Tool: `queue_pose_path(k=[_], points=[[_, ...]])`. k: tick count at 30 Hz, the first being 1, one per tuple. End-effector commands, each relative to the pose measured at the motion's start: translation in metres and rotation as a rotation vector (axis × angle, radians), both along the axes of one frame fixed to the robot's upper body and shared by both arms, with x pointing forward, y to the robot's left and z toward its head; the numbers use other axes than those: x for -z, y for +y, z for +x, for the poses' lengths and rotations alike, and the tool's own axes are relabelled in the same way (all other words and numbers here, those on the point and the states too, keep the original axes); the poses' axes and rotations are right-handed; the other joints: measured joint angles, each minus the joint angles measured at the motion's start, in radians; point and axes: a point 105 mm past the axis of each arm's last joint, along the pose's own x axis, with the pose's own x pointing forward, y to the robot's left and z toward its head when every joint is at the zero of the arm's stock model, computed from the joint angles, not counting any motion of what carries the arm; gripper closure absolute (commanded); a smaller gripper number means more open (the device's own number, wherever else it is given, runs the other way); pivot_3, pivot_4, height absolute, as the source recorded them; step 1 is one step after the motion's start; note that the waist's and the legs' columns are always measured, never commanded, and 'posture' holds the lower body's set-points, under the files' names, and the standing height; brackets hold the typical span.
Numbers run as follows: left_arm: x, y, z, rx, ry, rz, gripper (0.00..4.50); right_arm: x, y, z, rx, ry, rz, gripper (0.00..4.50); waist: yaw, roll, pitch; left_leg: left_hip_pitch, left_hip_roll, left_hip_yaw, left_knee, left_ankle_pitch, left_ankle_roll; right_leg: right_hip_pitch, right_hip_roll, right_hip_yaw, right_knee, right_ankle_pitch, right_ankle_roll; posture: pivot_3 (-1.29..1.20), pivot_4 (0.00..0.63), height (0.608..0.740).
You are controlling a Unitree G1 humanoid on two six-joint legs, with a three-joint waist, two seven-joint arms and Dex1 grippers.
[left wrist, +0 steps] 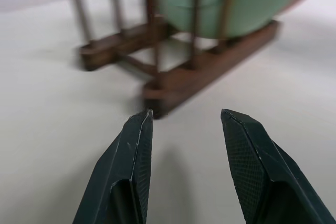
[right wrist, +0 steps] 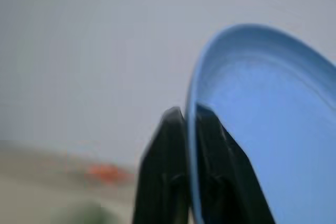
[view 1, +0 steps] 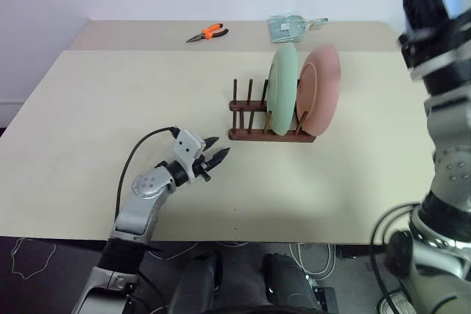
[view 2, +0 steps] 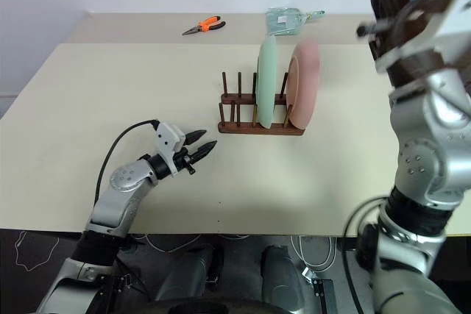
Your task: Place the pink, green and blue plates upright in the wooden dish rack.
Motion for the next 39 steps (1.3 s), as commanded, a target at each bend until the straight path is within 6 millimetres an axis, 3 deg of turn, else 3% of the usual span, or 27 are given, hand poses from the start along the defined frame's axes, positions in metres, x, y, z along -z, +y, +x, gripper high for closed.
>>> queue_pose_path(k=[1,5,7,12,18,31,34,39], points=[[-0.01,0.011,0.003,-0.042,-0.06,0.007,2.4,-0.024,0.041,-0.039,-0.423,-0.075,0.122,4.48,-0.001,0.0,0.0,0.0,0.0,0.0,0.0,0.0,0.0,0.0,-0.001,0.0,0.0,0.0,0.0,0.0,0.15,0.738],[-0.003,0.023,0.003,-0.073,-0.051,0.032,2.4,-0.026,0.086,-0.062,-0.806,-0.011,0.246,4.48,-0.01,0.001,0.0,0.0,-0.001,0.0,0.0,0.0,0.0,-0.001,-0.004,0.001,0.0,0.0,-0.001,0.0,0.15,0.738],[-0.002,0.025,0.003,-0.08,-0.05,0.036,2.4,-0.018,0.1,-0.061,-0.893,0.06,0.287,4.48,-0.013,0.001,0.0,0.0,0.0,0.0,-0.001,0.0,0.0,-0.002,-0.003,0.002,0.002,0.0,-0.001,0.0,0.15,0.738],[-0.003,0.028,0.002,-0.093,-0.054,0.029,2.4,0.021,0.131,-0.022,-0.916,0.367,0.411,4.48,-0.011,0.0,-0.001,0.0,0.0,0.001,0.0,0.0,0.0,-0.002,-0.004,0.002,0.002,0.0,-0.002,0.0,0.15,0.738],[0.0,0.043,0.003,-0.164,-0.071,0.042,2.4,0.058,0.145,0.023,-0.773,0.587,0.513,4.48,-0.01,0.001,0.0,-0.001,0.0,0.001,-0.001,0.0,0.0,-0.004,-0.003,0.002,0.003,0.0,-0.001,0.0,0.15,0.738],[0.002,0.042,0.0,-0.159,-0.066,0.043,2.4,0.079,0.145,0.049,-0.623,0.662,0.546,4.48,-0.013,0.001,0.0,-0.001,0.0,0.004,-0.001,0.001,-0.001,-0.01,-0.001,0.004,0.011,0.0,-0.001,0.0,0.15,0.738],[0.001,0.039,0.001,-0.151,-0.068,0.042,2.4,0.081,0.145,0.058,-0.587,0.666,0.504,3.44,-0.013,0.001,0.0,-0.001,0.0,0.004,-0.001,0.001,-0.002,-0.01,0.0,0.004,0.011,0.0,-0.001,0.0,0.15,0.738],[0.0,0.038,0.001,-0.147,-0.068,0.04,2.4,0.079,0.145,0.065,-0.508,0.63,0.364,0.85,-0.012,0.001,0.0,-0.002,0.0,0.005,-0.001,0.001,-0.002,-0.011,0.0,0.004,0.011,0.0,-0.001,0.0,0.15,0.738]])
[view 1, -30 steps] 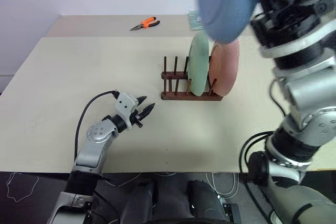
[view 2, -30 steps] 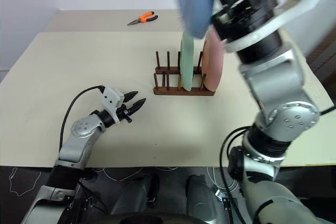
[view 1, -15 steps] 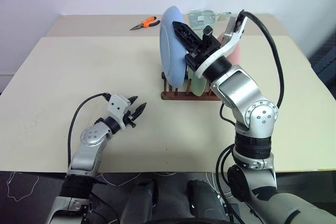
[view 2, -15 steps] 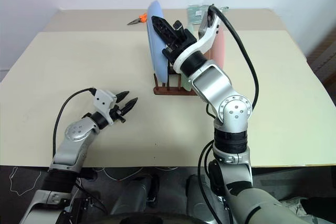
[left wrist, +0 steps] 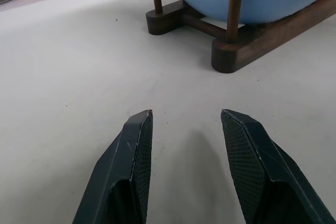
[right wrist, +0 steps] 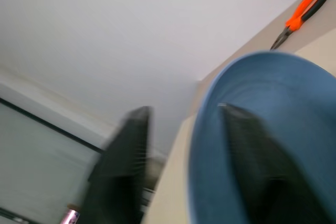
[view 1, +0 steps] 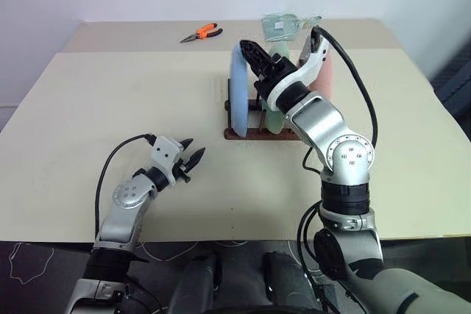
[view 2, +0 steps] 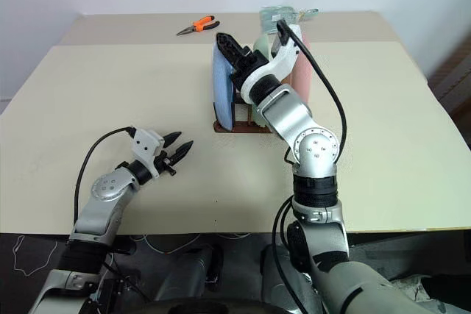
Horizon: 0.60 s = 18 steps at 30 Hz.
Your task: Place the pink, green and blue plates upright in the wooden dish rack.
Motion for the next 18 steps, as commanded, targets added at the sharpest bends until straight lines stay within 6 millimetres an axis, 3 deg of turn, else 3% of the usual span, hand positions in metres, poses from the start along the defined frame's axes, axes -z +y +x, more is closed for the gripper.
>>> queue_pose_path(k=[1,7,11,14,17,18], points=[[-0.015,-0.004,0.001,0.015,-0.057,-0.002,2.4,-0.02,0.004,-0.005,-0.001,-0.117,-0.07,0.44,0.0,0.0,0.0,0.0,0.0,0.0,0.0,0.0,0.0,0.0,0.0,0.0,0.0,0.0,0.0,0.0,0.15,0.738],[-0.013,-0.005,-0.002,0.016,-0.051,-0.005,2.4,-0.051,0.004,-0.019,0.034,-0.397,-0.277,0.44,0.001,0.0,0.0,0.0,0.0,0.0,0.0,0.0,0.0,0.0,0.0,0.0,0.0,0.0,0.0,0.0,0.15,0.738],[-0.014,-0.006,-0.003,0.015,-0.049,-0.005,2.4,-0.084,-0.011,-0.057,0.013,-0.764,-0.508,0.44,0.008,-0.001,0.0,-0.001,0.0,0.0,0.0,0.0,0.0,0.0,0.0,-0.001,-0.001,0.0,0.0,0.0,0.15,0.738],[-0.014,-0.006,-0.004,0.017,-0.046,-0.004,2.4,-0.086,-0.027,-0.071,-0.008,-0.841,-0.578,0.44,0.007,-0.001,0.0,-0.001,0.0,0.0,0.0,0.0,0.0,0.0,-0.001,-0.001,-0.002,0.0,0.0,0.0,0.15,0.738],[-0.014,-0.006,-0.004,0.02,-0.041,-0.002,2.4,-0.081,-0.048,-0.071,0.032,-0.842,-0.688,0.44,0.007,-0.001,0.0,-0.001,0.0,0.0,0.001,0.0,0.0,0.001,-0.001,-0.001,-0.002,0.0,0.0,0.0,0.15,0.738],[-0.014,-0.007,-0.004,0.026,-0.04,-0.001,2.4,-0.073,-0.055,-0.071,0.035,-0.829,-0.756,0.68,0.007,-0.001,0.0,-0.001,0.0,0.0,0.001,0.0,0.0,0.001,-0.002,-0.001,-0.002,-0.001,-0.001,0.0,0.15,0.738]])
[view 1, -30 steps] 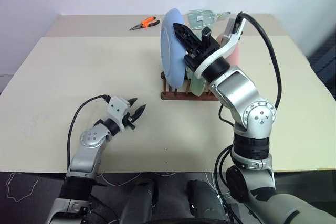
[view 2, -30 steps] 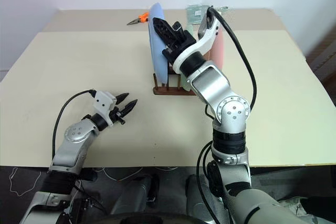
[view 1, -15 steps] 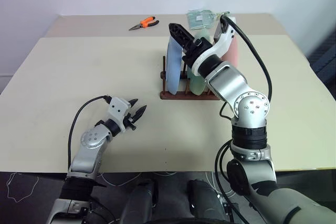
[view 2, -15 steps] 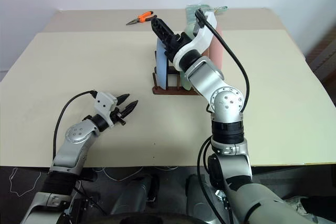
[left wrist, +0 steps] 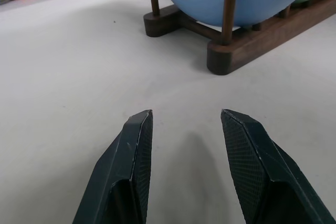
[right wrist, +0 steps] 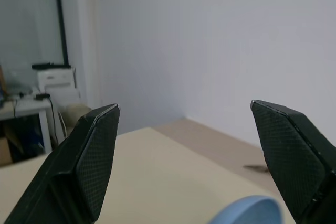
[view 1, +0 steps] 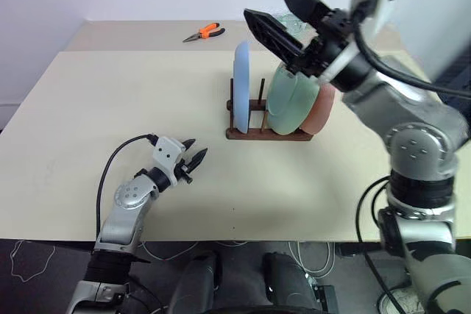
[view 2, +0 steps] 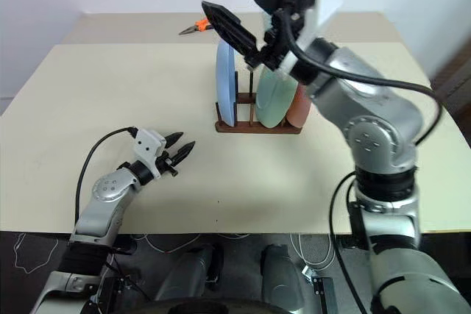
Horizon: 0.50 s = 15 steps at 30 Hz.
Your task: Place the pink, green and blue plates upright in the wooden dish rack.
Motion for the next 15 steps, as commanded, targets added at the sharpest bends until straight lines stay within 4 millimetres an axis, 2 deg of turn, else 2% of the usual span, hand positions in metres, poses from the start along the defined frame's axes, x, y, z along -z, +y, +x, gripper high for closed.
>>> queue_pose_path(k=[1,2,4,8,10,15], points=[[-0.012,-0.003,-0.001,0.023,-0.04,0.001,2.4,0.01,-0.023,-0.008,0.075,-0.041,-0.146,0.98,0.001,0.0,0.0,0.0,0.0,0.0,0.0,0.0,0.0,0.0,-0.001,0.0,0.0,-0.001,-0.001,0.0,0.15,0.738],[-0.012,-0.005,-0.002,0.038,-0.035,-0.002,2.4,0.024,-0.029,-0.012,0.085,-0.033,-0.242,1.33,0.002,0.0,0.0,0.0,0.0,0.0,0.0,0.0,0.0,0.0,-0.002,0.0,-0.001,-0.001,-0.002,0.0,0.15,0.738],[-0.011,-0.011,-0.007,0.091,-0.014,-0.007,2.4,0.05,-0.039,-0.021,0.109,-0.008,-0.418,2.31,0.006,0.0,0.0,-0.001,0.0,0.0,-0.001,0.0,0.0,0.001,-0.003,-0.001,-0.003,-0.001,-0.002,0.0,0.15,0.738],[-0.008,-0.029,-0.018,0.217,0.036,-0.009,2.4,0.089,-0.054,-0.029,0.15,0.037,-0.656,4.46,0.001,0.0,0.0,-0.002,0.0,0.0,-0.001,-0.001,0.001,0.001,-0.003,-0.001,-0.008,-0.001,-0.003,0.0,0.15,0.738],[-0.007,-0.037,-0.022,0.261,0.056,-0.015,2.4,0.1,-0.058,-0.029,0.178,0.037,-0.72,4.46,0.0,0.0,0.0,-0.002,0.0,0.001,0.0,-0.001,0.001,0.002,-0.003,0.0,-0.009,-0.001,-0.003,0.0,0.15,0.738],[-0.01,-0.063,-0.036,0.405,0.09,-0.03,2.4,0.126,-0.076,-0.012,0.302,0.065,-0.838,4.46,0.003,0.0,0.0,0.0,0.001,0.001,0.0,-0.001,0.001,0.006,-0.003,-0.001,-0.012,-0.001,-0.004,0.0,0.15,0.738]])
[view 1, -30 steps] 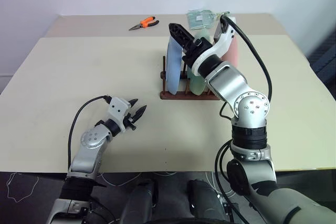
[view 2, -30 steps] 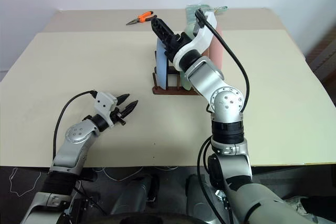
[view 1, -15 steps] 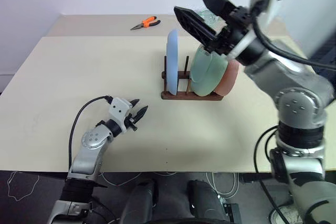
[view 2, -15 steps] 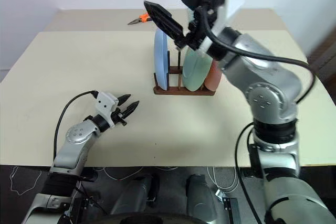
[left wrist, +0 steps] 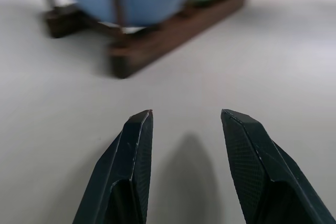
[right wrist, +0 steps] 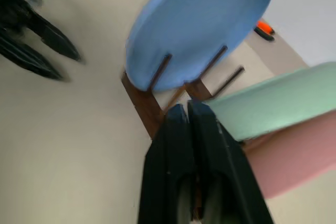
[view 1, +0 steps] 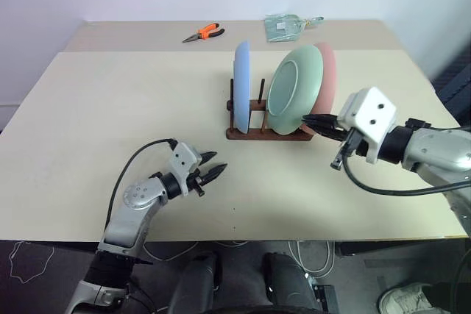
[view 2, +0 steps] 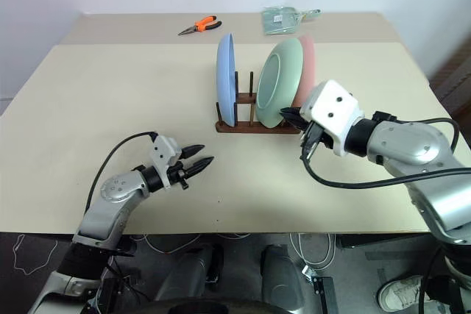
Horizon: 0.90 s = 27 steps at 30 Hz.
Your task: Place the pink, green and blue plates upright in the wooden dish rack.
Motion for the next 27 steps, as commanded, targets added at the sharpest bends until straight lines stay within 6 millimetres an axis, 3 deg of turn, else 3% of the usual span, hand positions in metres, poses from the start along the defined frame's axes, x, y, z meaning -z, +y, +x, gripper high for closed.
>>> queue_pose_path(k=[1,11,18,27], points=[[-0.017,-0.017,-0.011,0.102,-0.026,-0.032,2.4,0.004,-0.012,0.009,0.062,-0.054,-0.084,4.46,0.002,0.0,0.0,0.0,0.0,0.0,0.0,0.0,0.0,0.0,0.0,0.0,-0.001,0.0,0.0,0.0,0.15,0.738],[-0.02,-0.024,-0.016,0.125,-0.023,-0.034,2.4,0.012,-0.018,0.031,0.115,-0.109,-0.123,4.46,0.003,0.0,0.0,0.0,0.0,0.0,0.0,0.0,0.001,0.001,0.0,0.0,-0.002,0.0,0.0,0.0,0.15,0.738],[-0.018,-0.023,-0.016,0.116,-0.023,-0.028,2.4,-0.005,0.007,0.027,0.023,-0.169,-0.051,4.46,0.002,0.0,0.0,0.0,0.0,0.0,0.0,0.0,0.001,0.001,0.001,-0.001,-0.001,0.0,0.0,0.0,0.15,0.738],[-0.017,-0.024,-0.016,0.109,-0.02,-0.029,2.4,-0.009,0.011,0.024,0.002,-0.172,-0.054,4.46,0.004,0.0,0.0,0.0,-0.001,0.0,0.0,0.0,0.001,0.001,0.0,-0.001,-0.001,0.0,0.0,0.0,0.15,0.738]])
